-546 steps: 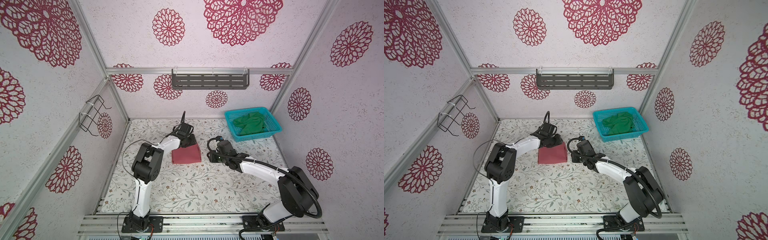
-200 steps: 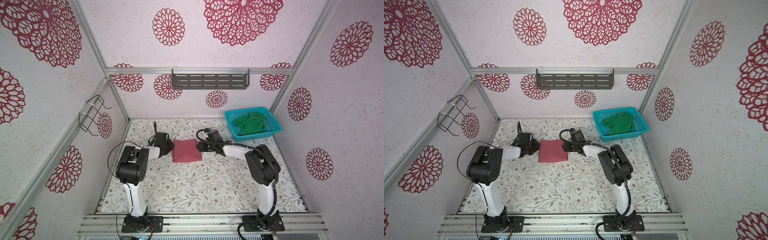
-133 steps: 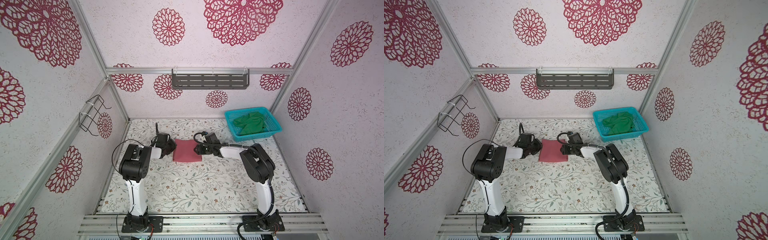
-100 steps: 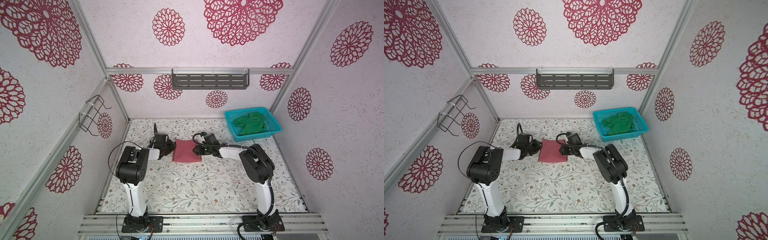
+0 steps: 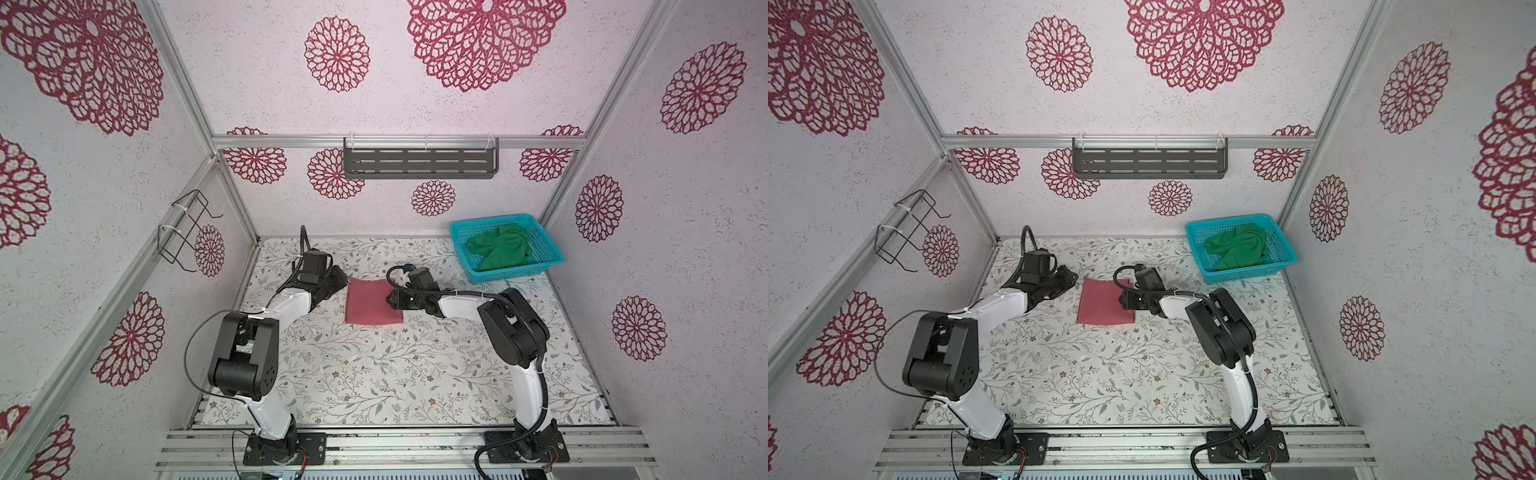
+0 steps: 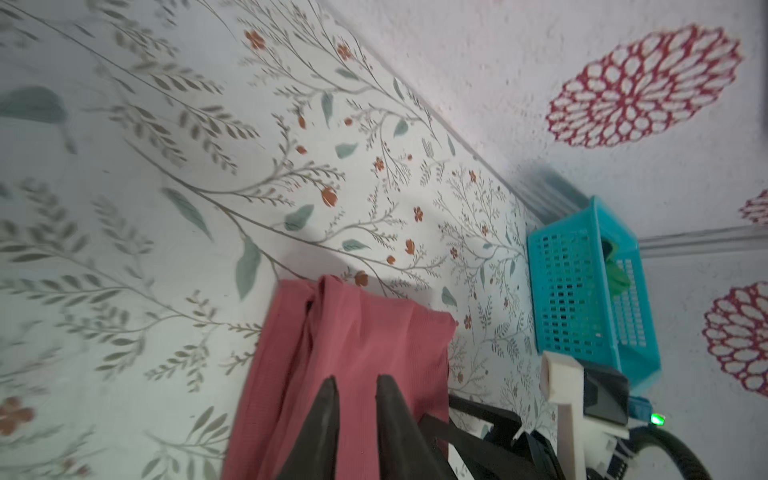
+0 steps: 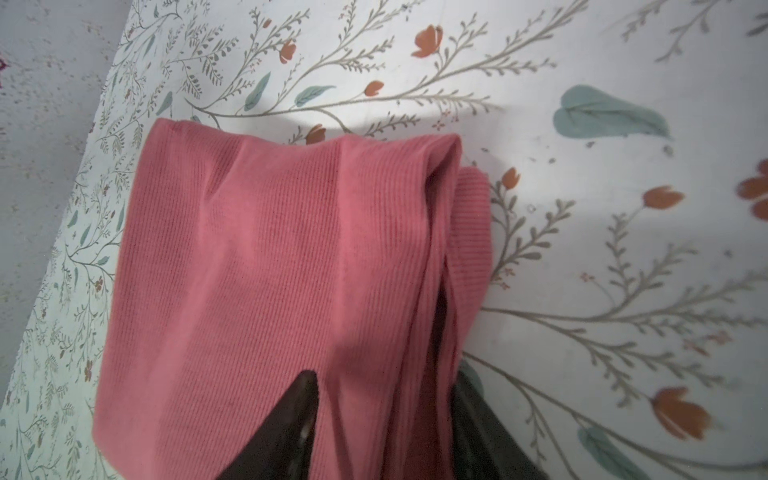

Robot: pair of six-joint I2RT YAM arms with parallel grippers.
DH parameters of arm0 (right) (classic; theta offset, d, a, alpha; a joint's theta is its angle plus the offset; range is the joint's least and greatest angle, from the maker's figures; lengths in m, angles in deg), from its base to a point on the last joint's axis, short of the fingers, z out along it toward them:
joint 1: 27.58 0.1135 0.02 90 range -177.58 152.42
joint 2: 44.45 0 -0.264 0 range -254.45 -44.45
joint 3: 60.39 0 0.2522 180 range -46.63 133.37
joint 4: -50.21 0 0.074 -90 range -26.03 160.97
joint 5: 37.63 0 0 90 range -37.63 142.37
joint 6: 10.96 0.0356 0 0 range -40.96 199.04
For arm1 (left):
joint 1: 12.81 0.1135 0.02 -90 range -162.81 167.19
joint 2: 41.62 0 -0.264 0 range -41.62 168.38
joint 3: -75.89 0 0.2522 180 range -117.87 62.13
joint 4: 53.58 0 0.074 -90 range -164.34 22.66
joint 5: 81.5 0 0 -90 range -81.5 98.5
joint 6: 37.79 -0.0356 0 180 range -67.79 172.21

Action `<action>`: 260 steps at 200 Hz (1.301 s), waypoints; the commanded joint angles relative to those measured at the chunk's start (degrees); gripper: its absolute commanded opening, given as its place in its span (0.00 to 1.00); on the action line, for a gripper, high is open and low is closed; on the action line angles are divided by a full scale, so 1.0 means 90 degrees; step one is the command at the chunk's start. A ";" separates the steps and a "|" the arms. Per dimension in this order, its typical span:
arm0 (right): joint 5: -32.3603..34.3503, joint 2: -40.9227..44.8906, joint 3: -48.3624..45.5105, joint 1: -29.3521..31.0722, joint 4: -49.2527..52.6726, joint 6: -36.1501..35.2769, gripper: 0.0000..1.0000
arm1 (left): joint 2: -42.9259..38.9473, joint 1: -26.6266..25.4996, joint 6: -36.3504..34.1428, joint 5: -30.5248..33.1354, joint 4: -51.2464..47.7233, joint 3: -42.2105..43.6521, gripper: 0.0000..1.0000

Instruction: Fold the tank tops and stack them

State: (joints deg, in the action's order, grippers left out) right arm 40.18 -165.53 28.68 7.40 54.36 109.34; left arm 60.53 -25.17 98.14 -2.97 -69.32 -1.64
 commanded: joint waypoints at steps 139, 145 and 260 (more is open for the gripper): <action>0.0301 0.1073 -0.0780 0.0071 -0.0336 0.0564 0.59 | 0.0467 -0.0112 -0.0818 0.0971 -0.2039 -0.1311 0.49; 0.0316 0.1249 -0.0780 0.0029 -0.0213 0.0482 0.63 | 0.0358 -0.0181 -0.0891 0.1143 -0.2326 -0.1435 0.51; 0.1423 0.3883 -0.1153 -0.0876 0.2590 -0.1123 0.95 | 0.1851 -0.1564 -0.1437 0.2060 -0.4194 -0.2438 0.52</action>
State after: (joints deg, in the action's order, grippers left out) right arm 49.10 -135.45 19.46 1.63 71.74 103.66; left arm 74.87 -39.99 89.75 12.51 -101.25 -21.55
